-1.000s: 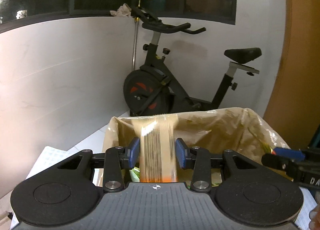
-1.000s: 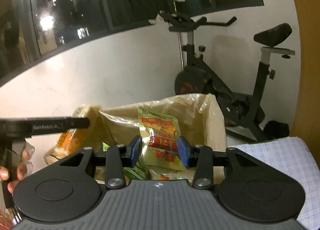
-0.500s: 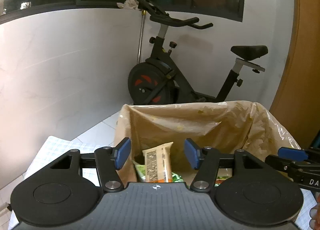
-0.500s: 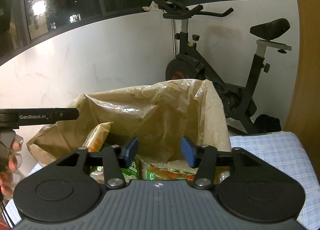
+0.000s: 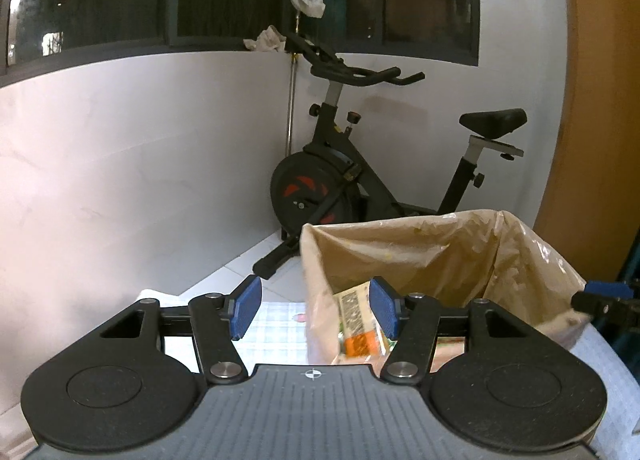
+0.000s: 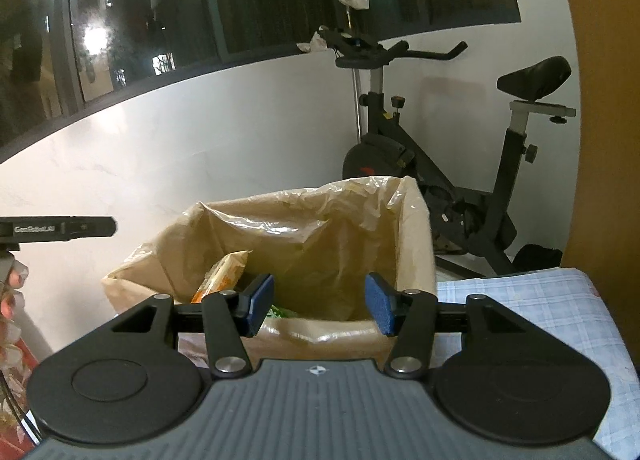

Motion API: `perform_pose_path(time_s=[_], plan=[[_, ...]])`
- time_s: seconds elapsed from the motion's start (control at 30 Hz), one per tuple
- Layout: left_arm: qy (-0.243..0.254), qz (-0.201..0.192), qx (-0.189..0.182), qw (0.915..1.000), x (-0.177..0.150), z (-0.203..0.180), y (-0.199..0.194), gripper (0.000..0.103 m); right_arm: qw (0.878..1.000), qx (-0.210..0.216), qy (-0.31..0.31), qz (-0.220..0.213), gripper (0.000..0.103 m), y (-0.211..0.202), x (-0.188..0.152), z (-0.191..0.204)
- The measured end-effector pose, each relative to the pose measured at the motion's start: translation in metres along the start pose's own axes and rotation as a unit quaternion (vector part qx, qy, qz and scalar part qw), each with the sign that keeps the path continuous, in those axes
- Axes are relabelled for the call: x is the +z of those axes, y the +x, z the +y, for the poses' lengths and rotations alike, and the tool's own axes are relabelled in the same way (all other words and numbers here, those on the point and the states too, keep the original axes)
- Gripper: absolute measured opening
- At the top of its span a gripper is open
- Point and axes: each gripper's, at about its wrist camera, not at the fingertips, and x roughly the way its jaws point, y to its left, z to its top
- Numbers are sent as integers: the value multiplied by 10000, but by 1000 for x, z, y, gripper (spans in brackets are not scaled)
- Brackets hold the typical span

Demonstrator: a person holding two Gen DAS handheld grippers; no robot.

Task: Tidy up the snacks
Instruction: 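Move both open grippers back toward the remaining snacks beside the box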

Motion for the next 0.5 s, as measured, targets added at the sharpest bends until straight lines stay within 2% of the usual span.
perform_pose_path(time_s=[0.27,0.37,0.5], plan=[[-122,20,-36,9999,-16,18,-35,67,9999,-22,-15,-100,55,-29,-13,-5],[-209,98,-112,9997,-30,20,-43,67,9999,4,69,-126,59,-39,-23,-7],[-260,202,-223,9992,-52,17,-50,69,9999,-12,39,-105,59,-50,-37,-5]])
